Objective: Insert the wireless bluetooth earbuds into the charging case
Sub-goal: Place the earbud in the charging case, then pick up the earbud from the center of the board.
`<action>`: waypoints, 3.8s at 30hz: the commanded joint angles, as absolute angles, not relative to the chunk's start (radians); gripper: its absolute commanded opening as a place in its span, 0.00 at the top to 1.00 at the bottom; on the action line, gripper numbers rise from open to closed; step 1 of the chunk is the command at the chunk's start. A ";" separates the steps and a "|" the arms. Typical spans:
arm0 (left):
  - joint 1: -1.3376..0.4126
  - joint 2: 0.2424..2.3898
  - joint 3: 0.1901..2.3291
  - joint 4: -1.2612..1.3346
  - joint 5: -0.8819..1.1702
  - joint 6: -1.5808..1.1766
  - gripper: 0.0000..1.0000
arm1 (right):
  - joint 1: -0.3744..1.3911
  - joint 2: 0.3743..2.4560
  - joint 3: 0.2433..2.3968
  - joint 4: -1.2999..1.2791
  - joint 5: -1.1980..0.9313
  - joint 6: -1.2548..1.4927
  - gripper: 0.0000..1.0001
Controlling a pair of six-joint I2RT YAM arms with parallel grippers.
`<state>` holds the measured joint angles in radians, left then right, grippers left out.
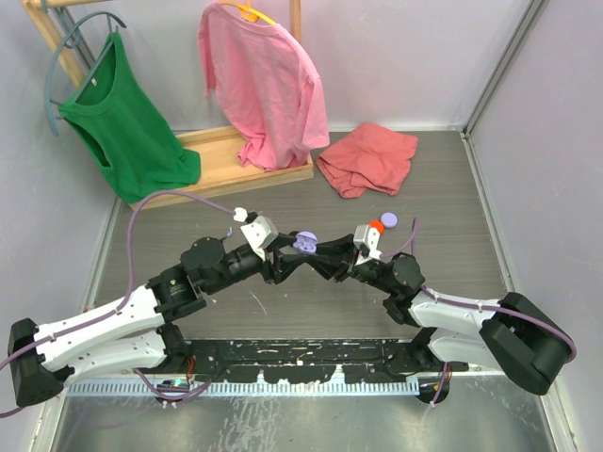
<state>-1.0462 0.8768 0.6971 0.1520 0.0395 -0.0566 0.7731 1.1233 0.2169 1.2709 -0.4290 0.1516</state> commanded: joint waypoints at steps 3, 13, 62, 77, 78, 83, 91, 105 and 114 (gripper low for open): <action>-1.051 0.798 0.750 0.089 -0.104 -0.152 0.39 | 0.777 1.087 0.229 1.331 -0.405 0.119 0.99; -1.050 0.811 0.822 -0.042 -0.151 -0.284 0.16 | 0.777 1.080 0.233 1.301 -0.382 0.092 0.99; -0.884 0.864 0.840 -0.288 -0.368 -0.350 0.10 | 0.776 1.069 0.206 1.273 -0.387 0.073 0.99; -0.437 1.188 0.835 -0.281 -0.131 -0.418 0.17 | 0.776 1.077 0.161 1.272 -0.355 0.015 0.99; -0.422 1.224 0.851 -0.274 -0.127 -0.413 0.18 | 0.777 1.078 0.160 1.274 -0.353 0.015 0.99; -0.356 1.420 0.938 -0.272 -0.085 -0.400 0.22 | 0.776 1.085 0.145 1.286 -0.346 0.012 0.99; -0.315 1.637 1.049 -0.282 -0.077 -0.362 0.37 | 0.777 1.098 0.141 1.289 -0.341 0.008 0.99; -0.303 1.777 1.113 -0.340 -0.069 -0.322 0.52 | 0.777 1.105 0.142 1.292 -0.343 0.009 0.99; -0.304 1.796 1.108 -0.386 0.010 -0.316 0.75 | 0.777 1.094 0.139 1.290 -0.341 0.008 0.99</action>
